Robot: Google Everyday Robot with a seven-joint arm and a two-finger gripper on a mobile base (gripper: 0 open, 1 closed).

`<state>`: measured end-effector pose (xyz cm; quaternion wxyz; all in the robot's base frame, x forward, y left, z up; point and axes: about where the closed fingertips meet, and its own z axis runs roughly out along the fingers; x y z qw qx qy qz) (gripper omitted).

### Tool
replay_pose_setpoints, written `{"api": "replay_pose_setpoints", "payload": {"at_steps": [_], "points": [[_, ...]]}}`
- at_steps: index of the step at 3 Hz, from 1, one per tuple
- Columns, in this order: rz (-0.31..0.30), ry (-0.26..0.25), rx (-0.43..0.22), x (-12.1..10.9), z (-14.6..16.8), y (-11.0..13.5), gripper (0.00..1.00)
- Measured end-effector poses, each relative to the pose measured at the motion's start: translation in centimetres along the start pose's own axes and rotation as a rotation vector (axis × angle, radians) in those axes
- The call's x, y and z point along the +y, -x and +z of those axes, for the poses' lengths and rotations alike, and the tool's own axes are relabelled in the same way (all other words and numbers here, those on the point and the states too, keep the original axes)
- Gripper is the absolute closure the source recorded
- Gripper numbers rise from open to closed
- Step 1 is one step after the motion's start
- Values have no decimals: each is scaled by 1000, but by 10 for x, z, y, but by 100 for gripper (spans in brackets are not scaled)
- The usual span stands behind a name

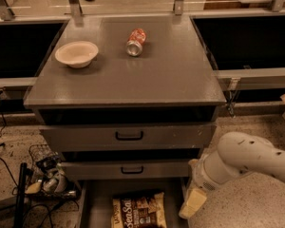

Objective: Pick brown chip bag from bottom drawer and place on counter

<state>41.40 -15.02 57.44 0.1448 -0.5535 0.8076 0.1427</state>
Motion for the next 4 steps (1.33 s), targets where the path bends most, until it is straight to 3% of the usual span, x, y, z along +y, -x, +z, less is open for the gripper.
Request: {"api": "replay_pose_setpoints", "payload": {"at_steps": [1,2,4], "points": [[-5,46,17,3,33,-2,0],[-5,46,17,3,33,-2,0],[-35,167,-120,-1,79,8,0]]}}
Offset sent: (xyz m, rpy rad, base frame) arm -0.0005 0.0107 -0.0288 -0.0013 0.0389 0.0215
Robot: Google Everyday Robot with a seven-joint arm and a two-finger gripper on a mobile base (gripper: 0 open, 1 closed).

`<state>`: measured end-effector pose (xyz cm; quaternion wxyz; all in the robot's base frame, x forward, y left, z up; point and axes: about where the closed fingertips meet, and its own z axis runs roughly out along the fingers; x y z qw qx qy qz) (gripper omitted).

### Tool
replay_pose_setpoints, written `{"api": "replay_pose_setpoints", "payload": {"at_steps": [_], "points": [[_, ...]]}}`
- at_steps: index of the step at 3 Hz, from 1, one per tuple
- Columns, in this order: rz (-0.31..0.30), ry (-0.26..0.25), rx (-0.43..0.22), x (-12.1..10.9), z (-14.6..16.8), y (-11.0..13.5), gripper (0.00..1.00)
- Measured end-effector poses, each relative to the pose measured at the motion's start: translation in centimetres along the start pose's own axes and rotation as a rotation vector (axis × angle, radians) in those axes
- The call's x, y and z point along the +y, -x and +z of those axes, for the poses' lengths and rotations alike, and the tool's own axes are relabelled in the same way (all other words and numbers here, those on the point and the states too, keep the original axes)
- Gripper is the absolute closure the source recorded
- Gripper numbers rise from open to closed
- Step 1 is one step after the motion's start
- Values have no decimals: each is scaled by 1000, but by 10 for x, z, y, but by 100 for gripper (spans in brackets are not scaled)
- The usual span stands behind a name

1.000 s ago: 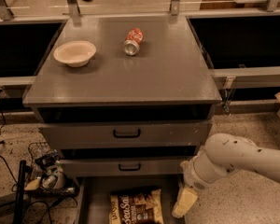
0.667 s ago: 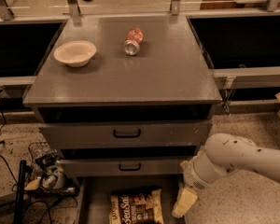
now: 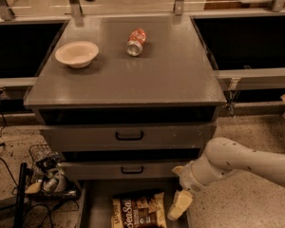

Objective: Pick brown chip bag from bottom drawer and place on counter

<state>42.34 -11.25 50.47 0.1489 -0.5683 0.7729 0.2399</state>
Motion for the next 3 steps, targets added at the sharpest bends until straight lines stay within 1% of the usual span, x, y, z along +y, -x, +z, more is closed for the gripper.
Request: {"api": "replay_pose_setpoints", "payload": {"at_steps": [1,2,3], "points": [[-37,65,-32,-9,25,11,0],[-37,63,-30,-9,27,10,0],[-21,17,23,-11,47,8,0]]}}
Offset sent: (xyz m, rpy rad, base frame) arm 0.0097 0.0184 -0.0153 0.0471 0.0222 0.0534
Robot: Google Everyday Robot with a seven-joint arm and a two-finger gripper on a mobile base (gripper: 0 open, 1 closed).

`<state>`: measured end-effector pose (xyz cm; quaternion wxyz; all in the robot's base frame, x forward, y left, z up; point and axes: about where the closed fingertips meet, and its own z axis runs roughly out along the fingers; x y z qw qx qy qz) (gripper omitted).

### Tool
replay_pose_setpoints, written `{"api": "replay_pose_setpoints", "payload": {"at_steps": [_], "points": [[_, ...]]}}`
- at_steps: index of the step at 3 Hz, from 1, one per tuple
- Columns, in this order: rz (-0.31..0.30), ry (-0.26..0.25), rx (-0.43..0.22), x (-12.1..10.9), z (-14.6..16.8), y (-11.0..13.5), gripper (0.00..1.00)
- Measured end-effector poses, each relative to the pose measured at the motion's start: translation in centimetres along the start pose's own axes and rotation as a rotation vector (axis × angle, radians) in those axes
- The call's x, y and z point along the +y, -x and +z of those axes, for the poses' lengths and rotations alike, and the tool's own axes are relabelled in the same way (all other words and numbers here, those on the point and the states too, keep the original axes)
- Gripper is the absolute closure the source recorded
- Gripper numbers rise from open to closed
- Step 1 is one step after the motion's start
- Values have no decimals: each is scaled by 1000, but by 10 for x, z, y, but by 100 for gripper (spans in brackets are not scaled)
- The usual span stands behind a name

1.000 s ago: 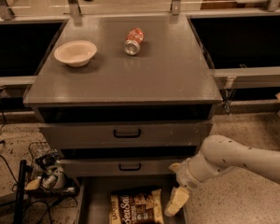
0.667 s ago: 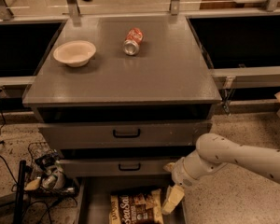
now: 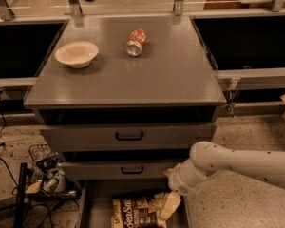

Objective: Pick brown chip bag from bottom drawer and place on counter

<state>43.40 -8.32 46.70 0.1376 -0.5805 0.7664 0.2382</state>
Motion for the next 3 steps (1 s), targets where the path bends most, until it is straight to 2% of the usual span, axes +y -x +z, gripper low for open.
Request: {"api": "replay_pose_setpoints", "payload": {"at_steps": [1,2,3], "points": [[-7,-24,42,-1,19,1,0],[-11,-12,36,1,26,0,0],[7,18,35,2,52,-3,0]]}}
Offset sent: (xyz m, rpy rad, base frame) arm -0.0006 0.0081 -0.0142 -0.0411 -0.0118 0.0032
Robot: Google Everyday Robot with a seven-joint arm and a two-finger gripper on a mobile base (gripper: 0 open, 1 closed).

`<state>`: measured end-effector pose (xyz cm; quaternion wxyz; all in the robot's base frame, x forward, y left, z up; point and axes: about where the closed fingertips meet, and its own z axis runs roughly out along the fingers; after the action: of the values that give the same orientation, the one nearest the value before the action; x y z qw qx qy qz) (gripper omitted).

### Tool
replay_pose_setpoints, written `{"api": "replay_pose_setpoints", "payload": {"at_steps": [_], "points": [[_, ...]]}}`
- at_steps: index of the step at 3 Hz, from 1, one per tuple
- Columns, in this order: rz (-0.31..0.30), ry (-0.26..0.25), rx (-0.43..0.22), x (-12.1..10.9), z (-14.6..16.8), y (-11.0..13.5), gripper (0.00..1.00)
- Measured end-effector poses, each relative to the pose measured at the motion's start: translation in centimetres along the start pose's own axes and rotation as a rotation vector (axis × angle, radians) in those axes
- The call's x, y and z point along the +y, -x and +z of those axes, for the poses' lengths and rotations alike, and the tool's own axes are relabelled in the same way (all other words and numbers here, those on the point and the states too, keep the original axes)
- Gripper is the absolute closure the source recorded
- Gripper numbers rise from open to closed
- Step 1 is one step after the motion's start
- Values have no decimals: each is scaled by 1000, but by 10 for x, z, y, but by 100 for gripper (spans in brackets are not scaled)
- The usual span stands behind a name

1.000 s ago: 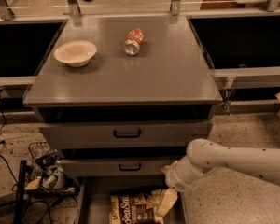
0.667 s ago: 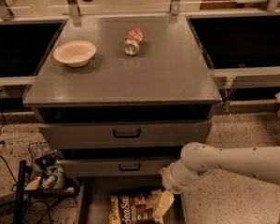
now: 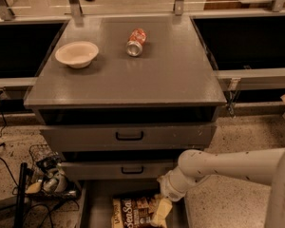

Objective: Pick brown chip bag from bottom drawer and place on counter

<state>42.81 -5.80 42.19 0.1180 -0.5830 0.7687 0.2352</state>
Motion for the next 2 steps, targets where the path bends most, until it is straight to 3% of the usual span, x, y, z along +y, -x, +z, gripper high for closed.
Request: {"api": "replay_pose_setpoints", "payload": {"at_steps": [2], "points": [[39,68,-9,0,44,-7,0]]}}
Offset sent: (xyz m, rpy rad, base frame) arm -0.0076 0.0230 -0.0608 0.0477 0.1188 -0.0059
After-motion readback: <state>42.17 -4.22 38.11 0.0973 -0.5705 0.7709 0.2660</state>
